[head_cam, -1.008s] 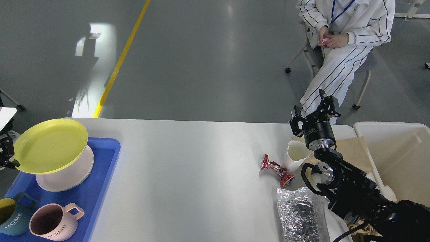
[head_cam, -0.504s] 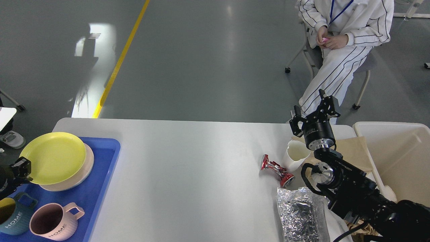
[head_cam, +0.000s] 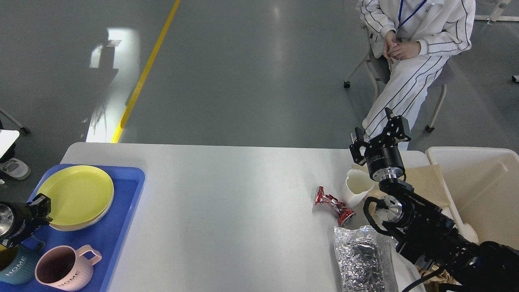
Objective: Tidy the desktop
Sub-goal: 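Carry the yellow plate over and lay it on the white plate, then release the yellow plate and raise the left gripper upward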
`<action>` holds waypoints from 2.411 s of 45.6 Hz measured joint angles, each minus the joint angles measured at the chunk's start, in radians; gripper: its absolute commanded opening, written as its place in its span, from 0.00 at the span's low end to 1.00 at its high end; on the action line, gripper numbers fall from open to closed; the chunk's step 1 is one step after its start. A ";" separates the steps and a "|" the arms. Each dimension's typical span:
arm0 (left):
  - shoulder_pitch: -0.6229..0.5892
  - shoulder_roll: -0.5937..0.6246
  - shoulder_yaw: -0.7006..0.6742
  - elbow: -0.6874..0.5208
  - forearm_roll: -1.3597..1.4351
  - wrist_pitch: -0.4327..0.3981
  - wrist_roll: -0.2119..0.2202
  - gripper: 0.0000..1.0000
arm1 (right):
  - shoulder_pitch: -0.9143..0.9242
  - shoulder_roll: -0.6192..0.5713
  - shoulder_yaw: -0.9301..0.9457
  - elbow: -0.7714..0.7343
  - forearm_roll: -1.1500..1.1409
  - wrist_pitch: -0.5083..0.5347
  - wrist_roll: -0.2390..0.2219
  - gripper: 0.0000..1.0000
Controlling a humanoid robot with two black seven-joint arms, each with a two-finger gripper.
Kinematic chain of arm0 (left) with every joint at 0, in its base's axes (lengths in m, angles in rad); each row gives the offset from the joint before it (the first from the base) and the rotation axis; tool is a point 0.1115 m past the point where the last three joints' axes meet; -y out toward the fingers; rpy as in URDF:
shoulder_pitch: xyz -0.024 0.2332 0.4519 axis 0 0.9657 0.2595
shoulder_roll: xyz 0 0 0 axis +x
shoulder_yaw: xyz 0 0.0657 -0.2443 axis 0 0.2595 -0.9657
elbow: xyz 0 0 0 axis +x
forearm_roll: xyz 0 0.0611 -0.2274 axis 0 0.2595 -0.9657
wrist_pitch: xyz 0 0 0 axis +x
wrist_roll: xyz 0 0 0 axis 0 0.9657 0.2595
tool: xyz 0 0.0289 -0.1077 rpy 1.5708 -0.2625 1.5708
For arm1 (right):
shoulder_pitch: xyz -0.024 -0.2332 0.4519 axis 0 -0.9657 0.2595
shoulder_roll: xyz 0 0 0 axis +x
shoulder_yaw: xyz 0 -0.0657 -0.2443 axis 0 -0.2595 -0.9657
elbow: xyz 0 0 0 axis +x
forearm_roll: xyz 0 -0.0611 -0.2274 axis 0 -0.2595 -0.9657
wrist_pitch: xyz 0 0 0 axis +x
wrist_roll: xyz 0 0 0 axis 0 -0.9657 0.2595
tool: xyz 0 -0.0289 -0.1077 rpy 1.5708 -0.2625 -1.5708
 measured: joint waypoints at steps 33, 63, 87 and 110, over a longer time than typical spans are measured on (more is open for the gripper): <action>-0.048 0.039 -0.145 0.001 -0.005 -0.176 0.021 0.97 | 0.000 0.000 0.000 0.000 0.000 0.000 0.000 1.00; -0.056 -0.013 -0.652 -0.010 -0.002 -0.305 -0.106 0.97 | 0.000 0.001 0.000 -0.002 0.000 0.000 0.000 1.00; 0.032 -0.519 -1.441 0.055 -0.175 0.039 -0.333 0.97 | 0.002 0.005 0.000 -0.003 0.000 0.000 0.000 1.00; 0.029 -0.586 -1.432 0.086 -0.166 0.102 -0.437 0.97 | 0.001 0.006 -0.002 -0.003 0.000 0.000 0.000 1.00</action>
